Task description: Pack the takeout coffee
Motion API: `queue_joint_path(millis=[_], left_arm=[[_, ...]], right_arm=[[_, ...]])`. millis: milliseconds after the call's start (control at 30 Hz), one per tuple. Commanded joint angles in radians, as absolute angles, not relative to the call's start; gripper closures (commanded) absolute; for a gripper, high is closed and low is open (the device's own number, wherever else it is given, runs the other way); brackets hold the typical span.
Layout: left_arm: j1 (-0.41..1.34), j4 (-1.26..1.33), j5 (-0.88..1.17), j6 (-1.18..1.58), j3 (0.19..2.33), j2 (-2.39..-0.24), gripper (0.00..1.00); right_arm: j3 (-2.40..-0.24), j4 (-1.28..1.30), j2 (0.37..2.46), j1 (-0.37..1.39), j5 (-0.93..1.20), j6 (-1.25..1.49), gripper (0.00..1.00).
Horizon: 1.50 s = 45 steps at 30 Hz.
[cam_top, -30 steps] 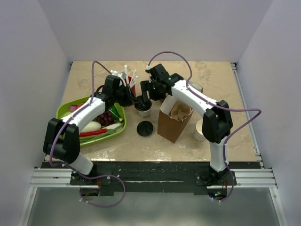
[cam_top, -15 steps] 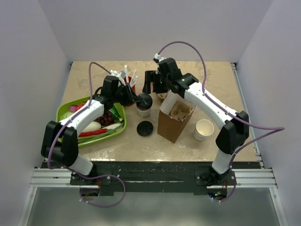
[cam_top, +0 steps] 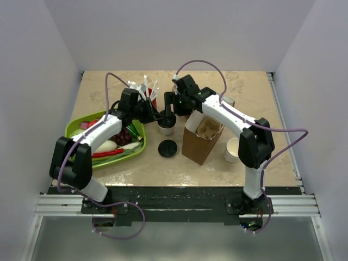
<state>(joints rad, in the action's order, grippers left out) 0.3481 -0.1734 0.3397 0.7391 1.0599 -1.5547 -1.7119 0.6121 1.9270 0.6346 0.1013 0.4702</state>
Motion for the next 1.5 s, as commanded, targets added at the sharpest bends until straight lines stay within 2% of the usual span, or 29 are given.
queue_joint_path(millis=[0, 333, 467, 900, 1033, 1200, 1333, 1433, 1467], left_arm=[[0.348, -0.17, 0.356, 0.719, 1.071, -1.578, 0.84], [0.347, -0.187, 0.325, 0.71, 1.068, -1.568, 0.79], [0.347, -0.193, 0.319, 0.707, 1.071, -1.551, 0.67], [0.347, -0.198, 0.304, 0.709, 1.078, -1.529, 0.61], [0.347, -0.212, 0.299, 0.707, 1.088, -1.523, 0.54], [0.348, -0.227, 0.29, 0.704, 1.098, -1.506, 0.45], [0.348, -0.238, 0.279, 0.696, 1.106, -1.485, 0.32], [0.348, -0.242, 0.281, 0.687, 1.115, -1.471, 0.28], [0.348, -0.245, 0.281, 0.687, 1.12, -1.468, 0.27]], right_arm=[[-1.753, 0.632, 1.928, 0.632, 0.136, 0.457, 0.23], [-1.727, 0.632, 1.939, 0.634, 0.19, 0.459, 0.29], [-1.724, 0.635, 1.948, 0.634, 0.192, 0.459, 0.3], [-1.732, 0.653, 1.99, 0.635, 0.195, 0.459, 0.38], [-1.733, 0.643, 1.993, 0.635, 0.204, 0.463, 0.43], [-1.744, 0.638, 1.999, 0.634, 0.212, 0.469, 0.44], [-1.75, 0.637, 2.003, 0.634, 0.216, 0.472, 0.55], [-1.752, 0.638, 2.005, 0.634, 0.216, 0.483, 0.55], [-1.753, 0.635, 2.002, 0.634, 0.212, 0.483, 0.6]])
